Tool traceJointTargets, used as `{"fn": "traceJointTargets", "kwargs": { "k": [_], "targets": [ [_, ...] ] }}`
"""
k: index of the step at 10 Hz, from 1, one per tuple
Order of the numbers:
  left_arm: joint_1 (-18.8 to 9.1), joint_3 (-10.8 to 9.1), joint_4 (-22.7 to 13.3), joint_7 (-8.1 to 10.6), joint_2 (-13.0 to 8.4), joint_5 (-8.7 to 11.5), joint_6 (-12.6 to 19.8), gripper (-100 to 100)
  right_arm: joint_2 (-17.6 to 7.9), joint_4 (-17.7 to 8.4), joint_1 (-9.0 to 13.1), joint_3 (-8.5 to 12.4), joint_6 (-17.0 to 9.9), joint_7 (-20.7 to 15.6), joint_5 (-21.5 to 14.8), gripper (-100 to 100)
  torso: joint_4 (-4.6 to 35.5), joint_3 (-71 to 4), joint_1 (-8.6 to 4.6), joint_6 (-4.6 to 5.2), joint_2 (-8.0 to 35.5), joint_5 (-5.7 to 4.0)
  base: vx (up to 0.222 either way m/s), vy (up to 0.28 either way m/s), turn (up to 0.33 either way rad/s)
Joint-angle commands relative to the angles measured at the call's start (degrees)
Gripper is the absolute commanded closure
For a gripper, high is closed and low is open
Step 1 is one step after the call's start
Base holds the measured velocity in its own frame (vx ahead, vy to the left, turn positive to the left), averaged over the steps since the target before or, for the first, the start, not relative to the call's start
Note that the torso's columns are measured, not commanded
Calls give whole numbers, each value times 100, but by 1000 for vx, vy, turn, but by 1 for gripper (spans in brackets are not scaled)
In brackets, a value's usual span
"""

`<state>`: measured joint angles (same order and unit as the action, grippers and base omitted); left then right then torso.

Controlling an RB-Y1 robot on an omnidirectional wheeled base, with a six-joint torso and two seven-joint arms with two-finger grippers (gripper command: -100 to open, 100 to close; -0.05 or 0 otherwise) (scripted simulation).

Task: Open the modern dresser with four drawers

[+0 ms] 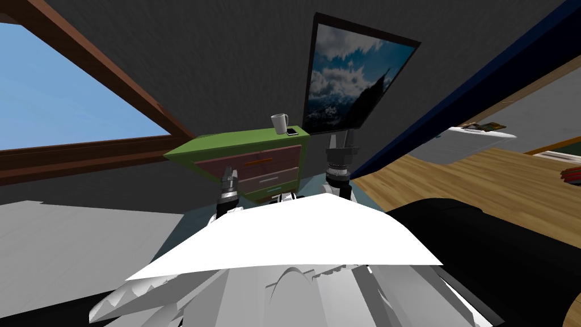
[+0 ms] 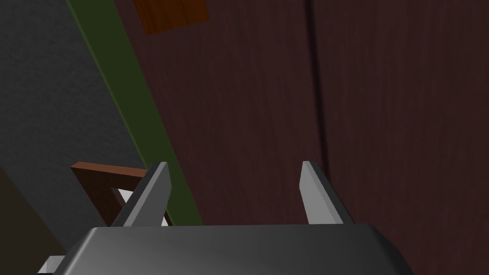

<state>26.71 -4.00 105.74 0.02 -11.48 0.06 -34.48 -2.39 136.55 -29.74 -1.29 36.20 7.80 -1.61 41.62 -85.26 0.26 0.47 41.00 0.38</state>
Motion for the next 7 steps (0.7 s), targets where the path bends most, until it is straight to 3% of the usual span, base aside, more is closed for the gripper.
{"fn": "traceJointTargets", "kwargs": {
  "k": [1,5,7],
  "targets": [
    [22,20,-367,-1,-29,27,-113,-100,0,0,0,0,0,0,0,0,3,2,-1,-3,5,-2,1,-8,-60],
    [10,10,-661,-5,-39,49,-224,-100,0,0,0,0,0,0,0,0,1,1,5,4,-1,4,-2,-7,-36],
    [-12,-9,-1068,-14,-41,96,-451,-100,0,0,0,0,0,0,0,0,5,5,8,-7,6,2,-3,-13,-83]
  ]
}}
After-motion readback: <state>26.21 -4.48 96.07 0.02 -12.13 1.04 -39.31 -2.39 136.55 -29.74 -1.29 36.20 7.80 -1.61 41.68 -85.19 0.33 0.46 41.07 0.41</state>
